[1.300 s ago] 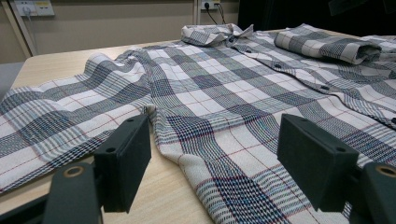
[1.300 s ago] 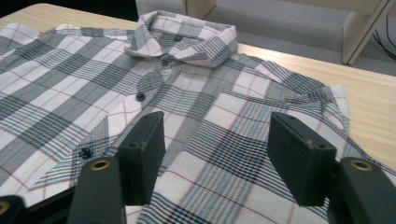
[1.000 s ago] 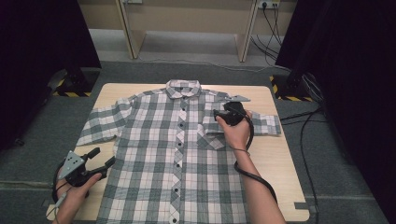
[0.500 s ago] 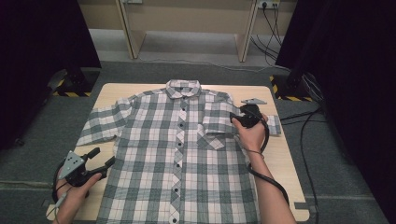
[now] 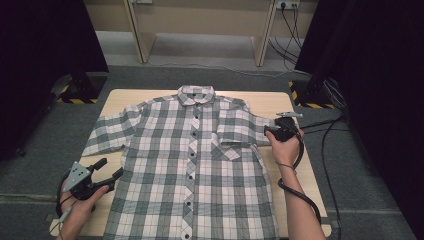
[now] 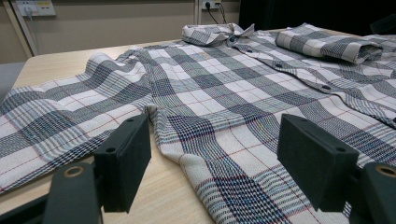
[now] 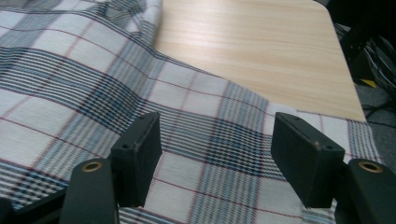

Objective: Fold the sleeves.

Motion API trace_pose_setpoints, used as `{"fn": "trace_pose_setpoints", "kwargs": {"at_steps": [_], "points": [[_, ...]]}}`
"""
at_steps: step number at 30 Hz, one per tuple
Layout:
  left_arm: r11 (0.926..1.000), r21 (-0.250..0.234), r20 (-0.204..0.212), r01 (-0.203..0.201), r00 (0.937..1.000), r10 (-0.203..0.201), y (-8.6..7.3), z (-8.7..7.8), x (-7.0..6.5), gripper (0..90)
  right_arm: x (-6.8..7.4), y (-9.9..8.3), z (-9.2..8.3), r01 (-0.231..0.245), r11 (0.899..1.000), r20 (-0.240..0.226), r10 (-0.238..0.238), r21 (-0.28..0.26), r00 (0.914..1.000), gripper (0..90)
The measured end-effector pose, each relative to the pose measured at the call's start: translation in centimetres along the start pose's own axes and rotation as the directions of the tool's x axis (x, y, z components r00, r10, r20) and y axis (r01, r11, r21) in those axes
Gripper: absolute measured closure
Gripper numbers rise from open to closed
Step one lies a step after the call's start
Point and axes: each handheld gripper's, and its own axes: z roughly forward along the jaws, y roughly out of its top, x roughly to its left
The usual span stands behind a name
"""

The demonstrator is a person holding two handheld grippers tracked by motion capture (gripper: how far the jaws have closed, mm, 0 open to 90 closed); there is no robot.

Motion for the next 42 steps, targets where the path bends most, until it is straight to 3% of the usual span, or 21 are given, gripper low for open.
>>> {"fn": "trace_pose_setpoints", "kwargs": {"at_steps": [18,22,28,35,42], "points": [[1.0,0.0,-0.001,0.001,1.0,-0.001,0.0,0.0,0.0,25.4,-3.1,-2.2,1.3,-0.041,0.997,0.083,0.035,0.065,0.9959,36.7],[1.0,0.001,-0.001,0.0,1.0,0.0,0.0,0.0,0.0,25.4,-3.3,-2.5,1.3,-0.001,0.998,0.095,-0.005,0.057,0.9955,45.7],[1.0,0.002,0.0,-0.002,1.0,0.002,0.0,0.0,0.0,25.4,-3.7,-3.1,0.9,0.037,0.999,0.126,-0.041,0.035,0.9912,71.0],[1.0,0.001,-0.001,-0.002,1.0,0.002,0.0,0.0,0.0,25.4,-3.7,-3.1,0.7,0.039,0.998,0.12,-0.044,0.044,0.9918,82.3],[1.0,0.0,0.0,0.006,1.0,-0.006,0.0,0.0,0.1,25.4,-3.6,-3.2,0.5,0.015,0.999,0.121,-0.019,0.028,0.9925,85.7]]}}
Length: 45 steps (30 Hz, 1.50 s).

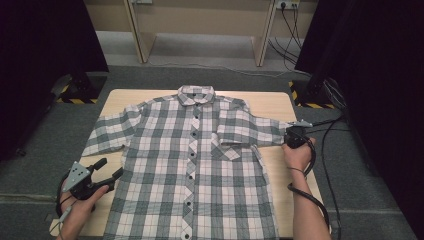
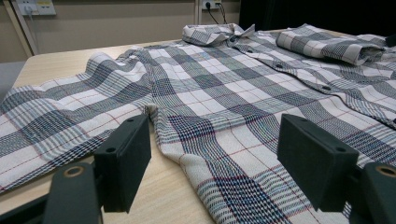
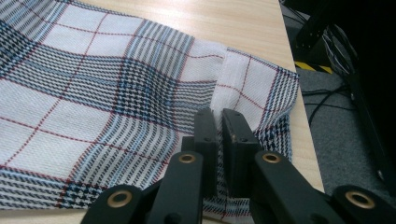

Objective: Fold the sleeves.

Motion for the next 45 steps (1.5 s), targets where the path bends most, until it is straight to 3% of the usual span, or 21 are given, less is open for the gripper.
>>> {"fn": "trace_pose_setpoints", "kwargs": {"at_steps": [18,30,39,45], "points": [[1.0,0.002,-0.003,-0.002,1.0,0.002,0.0,0.0,0.0,25.4,1.2,2.0,-3.1,0.003,0.991,-0.032,-0.007,-0.136,0.9995,85.9],[1.0,0.001,-0.003,-0.002,1.0,0.002,0.0,0.0,0.0,25.4,3.9,4.4,-6.4,0.033,0.961,-0.096,-0.062,-0.275,0.9935,85.8],[1.0,0.0,-0.003,-0.004,1.0,0.004,0.0,0.0,0.0,25.4,8.0,4.5,-8.8,0.077,0.929,-0.172,-0.148,-0.362,0.974,85.8],[1.0,-0.002,-0.002,-0.004,1.0,0.004,0.0,0.0,0.0,25.4,11.6,3.8,-10.1,0.127,0.907,-0.22,-0.23,-0.401,0.9481,85.8]]}}
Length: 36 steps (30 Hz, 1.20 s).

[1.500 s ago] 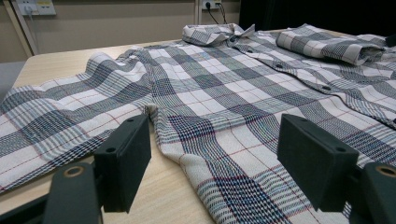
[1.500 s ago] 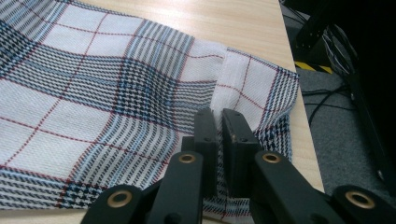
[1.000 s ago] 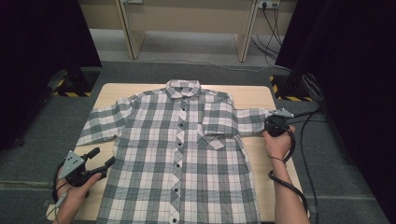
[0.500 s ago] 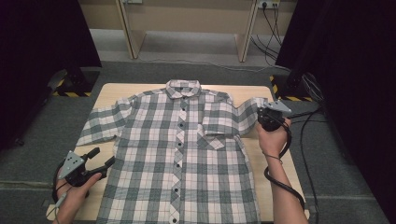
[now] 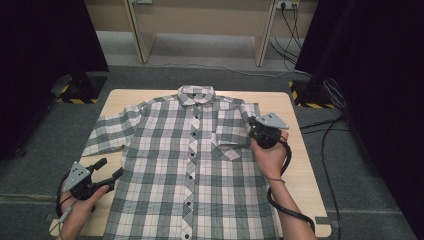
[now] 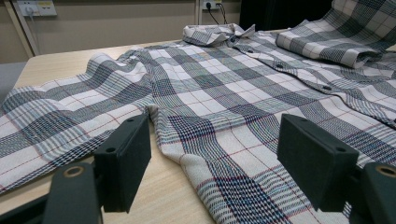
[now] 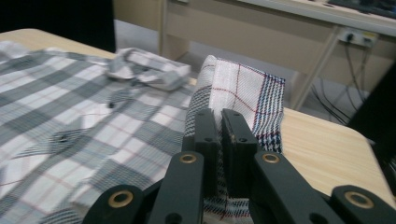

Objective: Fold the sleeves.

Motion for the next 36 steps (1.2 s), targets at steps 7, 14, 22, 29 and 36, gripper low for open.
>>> {"fn": "trace_pose_setpoints", "kwargs": {"at_steps": [7,14,22,29,36], "points": [[1.0,0.0,0.001,-0.001,1.0,0.001,0.0,0.0,0.0,25.4,3.3,0.2,-0.7,0.047,0.999,-0.08,-0.049,-0.027,0.9956,85.8],[1.0,0.002,-0.001,-0.004,1.0,0.004,0.0,0.0,-0.1,25.4,6.0,0.3,-2.1,0.086,0.994,-0.154,-0.095,-0.061,0.9836,85.8],[1.0,0.001,-0.001,-0.005,1.0,0.005,0.0,0.0,-0.1,25.4,7.7,1.3,-3.9,0.111,0.987,-0.2,-0.132,-0.114,0.971,85.8],[1.0,0.001,-0.001,-0.004,1.0,0.004,0.0,0.0,-0.1,25.4,8.1,2.6,-5.5,0.119,0.981,-0.214,-0.151,-0.153,0.9651,85.9],[1.0,0.002,-0.001,-0.005,1.0,0.005,0.0,0.0,-0.1,25.4,7.6,4.3,-7.1,0.125,0.972,-0.199,-0.165,-0.199,0.9659,85.9]]}}
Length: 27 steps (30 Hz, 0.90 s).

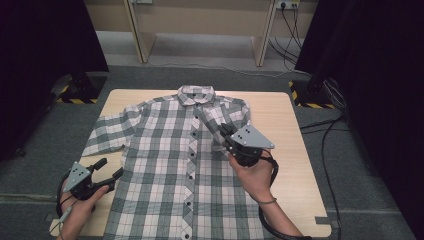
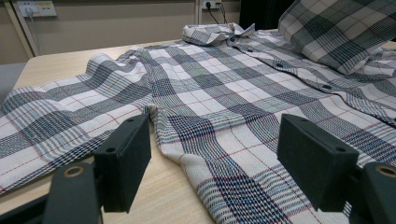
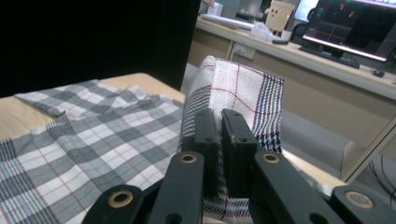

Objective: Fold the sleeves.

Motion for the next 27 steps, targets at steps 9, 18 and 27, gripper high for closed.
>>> {"fn": "trace_pose_setpoints", "kwargs": {"at_steps": [9,18,27], "points": [[1.0,0.0,-0.001,0.001,1.0,-0.001,0.0,0.0,0.0,25.4,-1.1,3.0,-2.0,0.022,0.997,0.029,-0.02,-0.067,0.9994,85.9],[1.0,0.0,-0.001,0.0,1.0,0.0,0.0,0.0,0.0,25.4,-1.7,4.9,-3.9,0.033,0.992,0.042,-0.028,-0.121,0.9987,85.9],[1.0,0.002,-0.001,-0.001,1.0,0.001,0.0,0.0,0.0,25.3,-0.3,3.0,-3.8,0.035,0.996,-0.014,-0.037,-0.08,0.9992,85.9]]}}
